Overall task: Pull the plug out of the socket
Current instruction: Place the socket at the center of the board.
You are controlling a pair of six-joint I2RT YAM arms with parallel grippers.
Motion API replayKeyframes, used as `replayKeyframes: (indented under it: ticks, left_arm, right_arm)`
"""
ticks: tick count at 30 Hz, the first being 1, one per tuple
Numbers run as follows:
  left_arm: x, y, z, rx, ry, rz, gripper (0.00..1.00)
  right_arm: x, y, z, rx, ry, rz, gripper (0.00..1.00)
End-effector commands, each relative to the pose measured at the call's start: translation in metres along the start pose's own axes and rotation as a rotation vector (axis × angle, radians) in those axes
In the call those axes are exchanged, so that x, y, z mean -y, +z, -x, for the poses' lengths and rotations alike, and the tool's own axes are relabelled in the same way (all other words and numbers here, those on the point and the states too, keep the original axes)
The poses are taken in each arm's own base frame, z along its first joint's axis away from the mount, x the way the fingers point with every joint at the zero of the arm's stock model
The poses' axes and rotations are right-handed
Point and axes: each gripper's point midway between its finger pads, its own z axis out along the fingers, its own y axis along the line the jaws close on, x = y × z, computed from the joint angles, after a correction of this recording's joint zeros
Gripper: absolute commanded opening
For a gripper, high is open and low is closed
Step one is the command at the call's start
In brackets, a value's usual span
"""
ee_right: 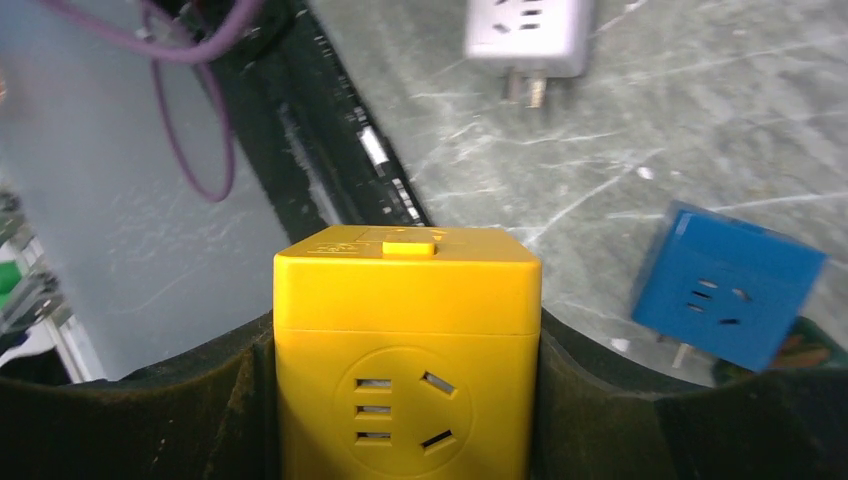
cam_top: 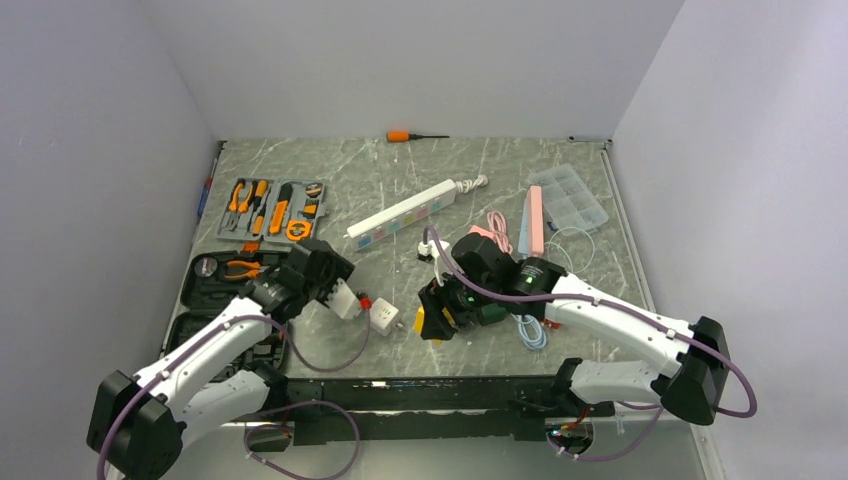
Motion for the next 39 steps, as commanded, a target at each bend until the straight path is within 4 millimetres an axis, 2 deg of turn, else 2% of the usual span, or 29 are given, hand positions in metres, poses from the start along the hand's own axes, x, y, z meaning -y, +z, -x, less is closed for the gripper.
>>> replayKeyframes:
  ticks: [1, 6, 10, 15, 19, 23, 27, 32, 36, 37, 39]
  left_arm:
    - [-0.022, -0.018, -0.015, -0.029, -0.29, -0.011, 0.0]
    - [-0.016, -0.021, -0.001, 0.034, -0.363, -0.031, 0.0]
    - [0.007, -0.022, 0.009, 0.058, -0.383, -0.082, 0.0]
    - [0.029, -0.027, 0.019, 0.095, -0.359, -0.12, 0.0]
    - [0.041, -0.032, 0.028, 0.141, -0.319, -0.133, 0.0]
    - [0.044, -0.032, 0.03, 0.152, -0.29, -0.112, 0.0]
    - [0.047, -0.032, 0.034, 0.167, -0.295, -0.104, 0.0]
    - [0.049, -0.031, 0.036, 0.172, -0.307, -0.109, 0.0]
    - [0.048, -0.03, 0.037, 0.179, -0.312, -0.107, 0.0]
    - [0.046, -0.031, 0.037, 0.18, -0.316, -0.104, 0.0]
    - [0.044, -0.031, 0.036, 0.182, -0.323, -0.101, 0.0]
  right_arm:
    - [0.027, -0.002, 0.046, 0.128, 0.017, -0.167, 0.0]
    - [0.087, 0.013, 0.074, 0.175, 0.09, -0.375, 0.0]
    - [0.131, 0.022, 0.089, 0.189, 0.143, -0.526, 0.0]
    - [0.176, 0.036, 0.096, 0.186, 0.209, -0.635, 0.01]
    - [0.208, 0.051, 0.093, 0.168, 0.256, -0.704, 0.11]
    - [0.235, 0.065, 0.087, 0.138, 0.279, -0.769, 0.19]
    - [0.252, 0.076, 0.078, 0.108, 0.283, -0.821, 0.34]
    - [0.257, 0.077, 0.078, 0.106, 0.286, -0.844, 0.65]
    - [0.248, 0.061, 0.093, 0.152, 0.273, -0.85, 0.95]
    - [0.242, 0.056, 0.099, 0.175, 0.265, -0.843, 0.99]
    - [0.228, 0.046, 0.111, 0.22, 0.233, -0.822, 1.0]
